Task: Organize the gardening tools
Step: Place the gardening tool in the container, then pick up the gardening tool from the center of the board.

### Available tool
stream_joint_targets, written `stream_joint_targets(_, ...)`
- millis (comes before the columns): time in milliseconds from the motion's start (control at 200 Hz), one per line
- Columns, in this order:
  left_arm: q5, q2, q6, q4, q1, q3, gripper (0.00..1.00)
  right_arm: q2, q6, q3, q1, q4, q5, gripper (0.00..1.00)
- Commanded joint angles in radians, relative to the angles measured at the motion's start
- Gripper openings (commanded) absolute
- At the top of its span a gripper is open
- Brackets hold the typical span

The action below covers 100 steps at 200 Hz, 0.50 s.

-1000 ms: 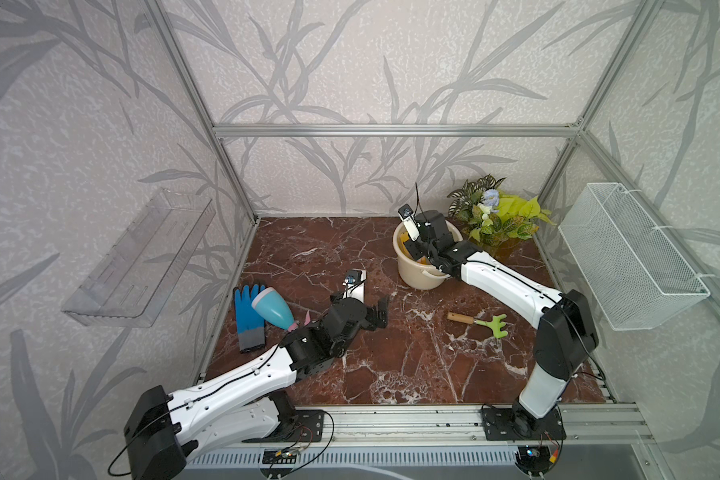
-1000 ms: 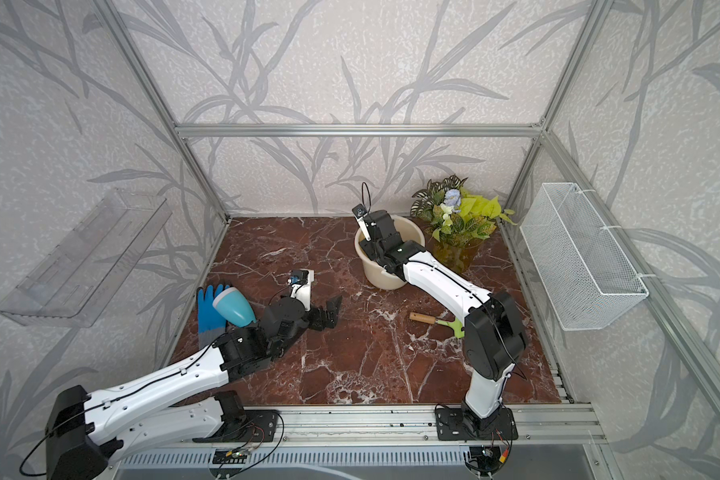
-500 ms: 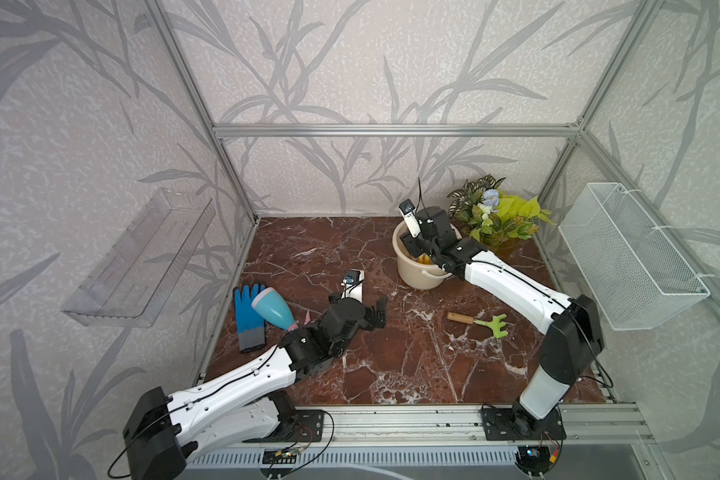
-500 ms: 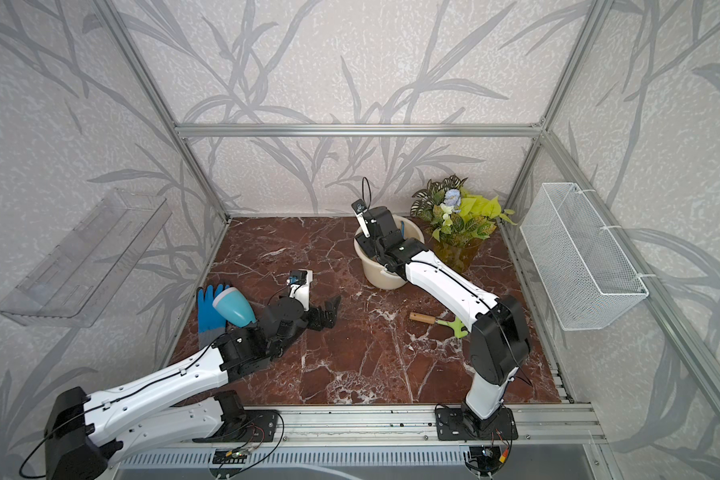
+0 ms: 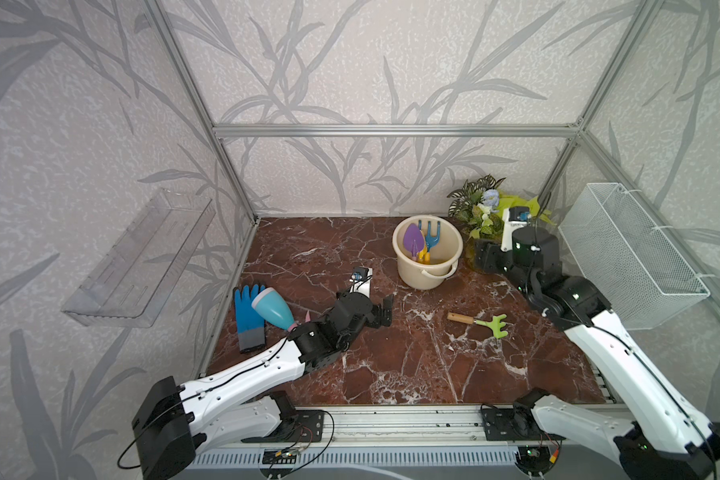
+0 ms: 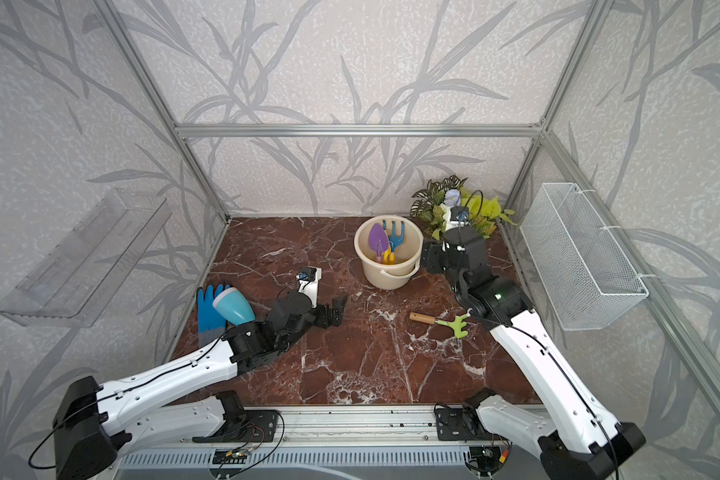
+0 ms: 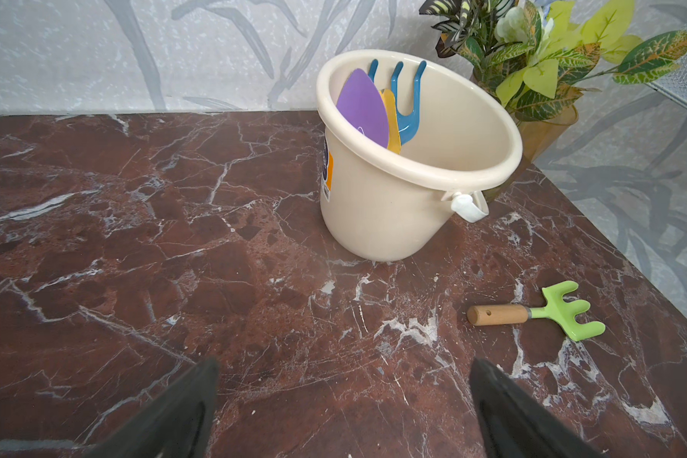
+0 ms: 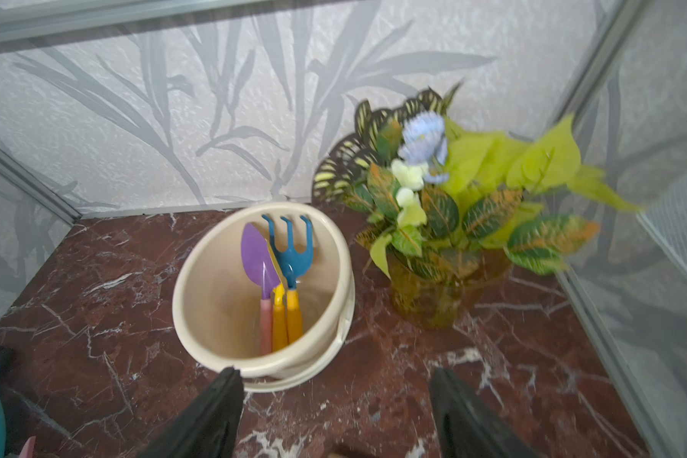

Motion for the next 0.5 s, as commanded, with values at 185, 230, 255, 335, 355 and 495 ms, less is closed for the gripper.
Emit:
stream_joint_targets(185, 0.053, 0.05, -0.016, 0.059, 0.006, 0.024, 1.0, -0.116, 0.339, -0.338, -0.074, -0.096, -0.195, 0.79)
stream_joint_targets(230, 0.053, 0.051, -0.019, 0.062, 0.006, 0.021, 1.0, -0.126, 0.367, -0.387, -0.106, -0.063, -0.242, 0.79)
stream_joint_targets(255, 0.054, 0.051, -0.022, 0.063, 0.006, 0.02, 1.0, -0.13, 0.414, -0.415, -0.126, -0.043, -0.272, 0.79)
stream_joint_targets(335, 0.061, 0.048, -0.023, 0.062, 0.006, 0.018, 1.0, -0.133, 0.47, -0.49, -0.174, 0.03, -0.347, 0.79)
stream_joint_targets(355, 0.061, 0.047, -0.024, 0.062, 0.006, 0.015, 1.0, -0.131, 0.48, -0.508, -0.183, 0.043, -0.355, 0.79)
stream_joint_targets(495, 0.059, 0.034, -0.03, 0.064, 0.006, 0.0, 1.0, -0.08, 0.533, -0.58, -0.238, 0.123, -0.421, 0.78)
